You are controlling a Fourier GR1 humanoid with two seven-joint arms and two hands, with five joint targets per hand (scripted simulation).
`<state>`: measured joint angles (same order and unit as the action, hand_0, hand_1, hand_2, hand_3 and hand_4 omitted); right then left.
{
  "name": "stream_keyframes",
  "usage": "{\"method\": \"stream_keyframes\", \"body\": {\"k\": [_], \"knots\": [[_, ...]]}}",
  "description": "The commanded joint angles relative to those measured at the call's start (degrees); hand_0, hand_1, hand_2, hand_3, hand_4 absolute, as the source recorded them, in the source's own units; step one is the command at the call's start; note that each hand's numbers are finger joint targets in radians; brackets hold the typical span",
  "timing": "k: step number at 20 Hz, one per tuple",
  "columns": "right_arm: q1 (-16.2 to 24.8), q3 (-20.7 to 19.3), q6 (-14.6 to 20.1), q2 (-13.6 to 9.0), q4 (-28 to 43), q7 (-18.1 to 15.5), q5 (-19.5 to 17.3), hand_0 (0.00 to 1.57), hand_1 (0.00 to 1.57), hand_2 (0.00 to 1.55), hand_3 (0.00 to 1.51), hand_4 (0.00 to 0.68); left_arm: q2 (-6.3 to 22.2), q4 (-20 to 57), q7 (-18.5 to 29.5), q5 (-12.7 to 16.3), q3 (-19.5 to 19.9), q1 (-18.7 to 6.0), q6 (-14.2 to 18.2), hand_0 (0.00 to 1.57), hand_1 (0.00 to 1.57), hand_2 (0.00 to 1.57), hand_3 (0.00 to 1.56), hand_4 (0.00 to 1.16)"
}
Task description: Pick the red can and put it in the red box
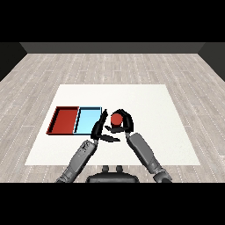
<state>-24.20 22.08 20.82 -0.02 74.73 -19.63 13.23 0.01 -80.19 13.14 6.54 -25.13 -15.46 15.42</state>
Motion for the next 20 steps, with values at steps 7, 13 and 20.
{"method": "stream_keyframes", "body": {"k": [7, 13, 20], "knots": [[-2.63, 2.5, -0.11, 0.01, -1.26, -0.65, 1.84, 1.43, 1.43, 1.44, 1.4, 0.603, -0.01, 2.63, -5.75, 1.26, -3.43, -6.73, 4.83, 0.0, 0.0, 0.0, 0.0, 0.0], [-0.45, 7.85, 4.22, 0.01, 7.06, 3.23, 0.82, 1.44, 1.44, 1.43, 1.38, 0.594, 0.0, 3.45, -4.36, -1.41, -2.34, -6.06, 2.15, 0.0, 0.0, 0.0, 0.0, 0.0], [-1.51, 7.08, 3.45, -0.74, 6.07, 2.68, 2.73, 1.46, 1.46, 1.45, 1.4, 0.523, 0.03, 6.82, -0.47, 4.09, -8.78, -8.02, 11.01, 0.0, 0.0, 0.0, 0.0, 0.0]]}}
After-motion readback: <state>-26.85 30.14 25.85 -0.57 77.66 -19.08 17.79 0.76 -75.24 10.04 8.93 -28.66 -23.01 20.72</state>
